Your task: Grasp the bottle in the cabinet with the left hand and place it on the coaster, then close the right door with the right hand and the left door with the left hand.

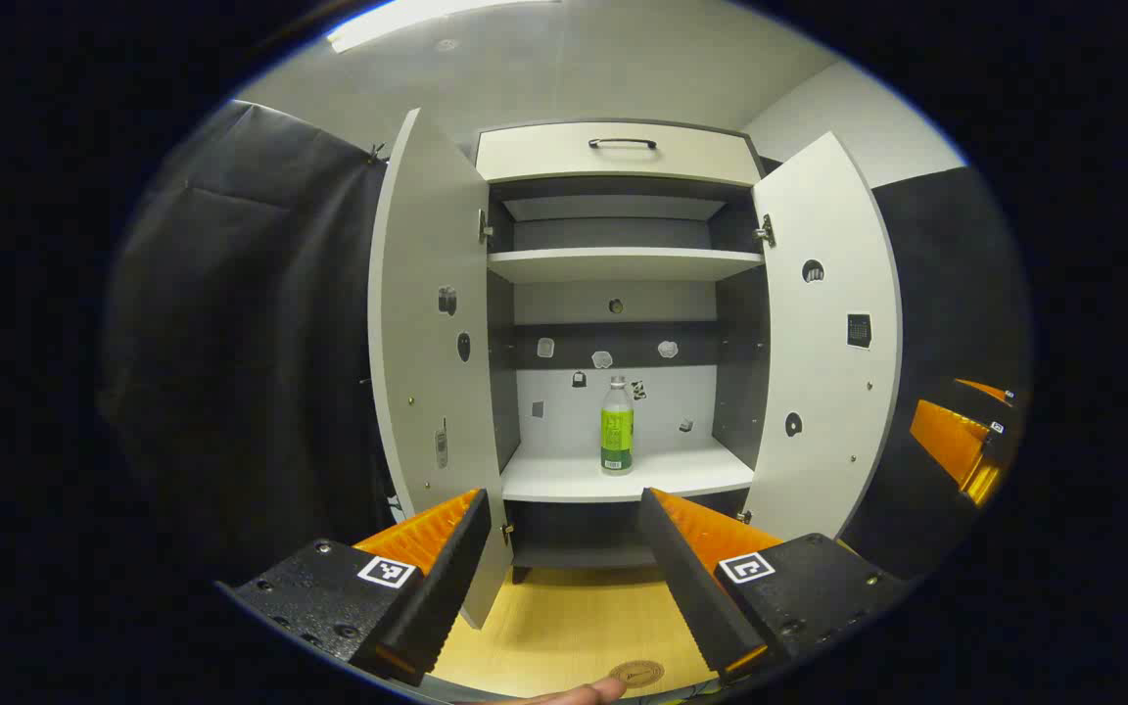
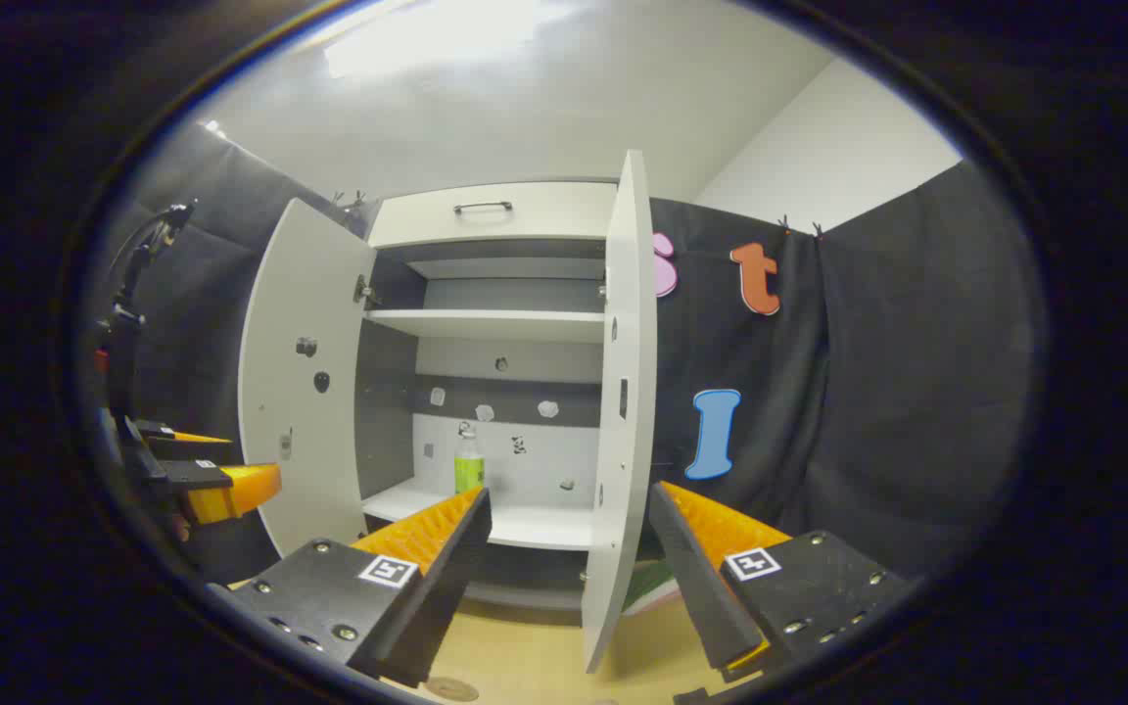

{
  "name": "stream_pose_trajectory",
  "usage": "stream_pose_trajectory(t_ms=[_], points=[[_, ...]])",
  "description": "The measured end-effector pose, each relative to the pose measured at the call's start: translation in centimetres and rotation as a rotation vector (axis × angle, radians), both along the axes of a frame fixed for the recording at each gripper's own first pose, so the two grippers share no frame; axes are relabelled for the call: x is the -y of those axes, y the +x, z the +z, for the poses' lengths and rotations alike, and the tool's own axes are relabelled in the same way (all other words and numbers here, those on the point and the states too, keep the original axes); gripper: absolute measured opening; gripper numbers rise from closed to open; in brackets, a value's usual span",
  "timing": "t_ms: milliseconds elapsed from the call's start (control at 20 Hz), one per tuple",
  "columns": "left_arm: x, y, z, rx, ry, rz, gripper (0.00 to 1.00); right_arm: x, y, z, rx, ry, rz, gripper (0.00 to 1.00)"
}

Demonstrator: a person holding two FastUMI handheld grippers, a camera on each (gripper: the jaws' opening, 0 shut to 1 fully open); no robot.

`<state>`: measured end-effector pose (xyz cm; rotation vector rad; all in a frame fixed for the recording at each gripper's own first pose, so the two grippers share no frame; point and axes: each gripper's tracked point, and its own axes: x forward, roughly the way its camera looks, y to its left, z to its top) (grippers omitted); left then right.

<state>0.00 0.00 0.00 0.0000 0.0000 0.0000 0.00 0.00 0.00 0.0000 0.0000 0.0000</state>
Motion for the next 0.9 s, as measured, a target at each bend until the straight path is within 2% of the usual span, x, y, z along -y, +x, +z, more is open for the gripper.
stream_pose_trajectory(t_ms=[250,450,750,900], points=[[-0.1,0.8,0.2,0.011,0.021,-0.007,0.97,-0.8,0.4,0.1,0.011,0.019,0.024,0.98],[0.2,2.6,-0.3,0.001,0.001,-0.033,0.97,-1.3,1.2,0.4,0.016,0.03,0.028,0.98],[0.2,7.5,-1.4,-0.009,-0.018,-0.063,0.99,-2.4,2.9,0.1,0.026,0.012,0.034,0.98],[0.6,10.7,-2.2,-0.024,-0.038,-0.089,0.97,-3.3,4.9,-0.7,0.016,0.017,0.036,0.98]])
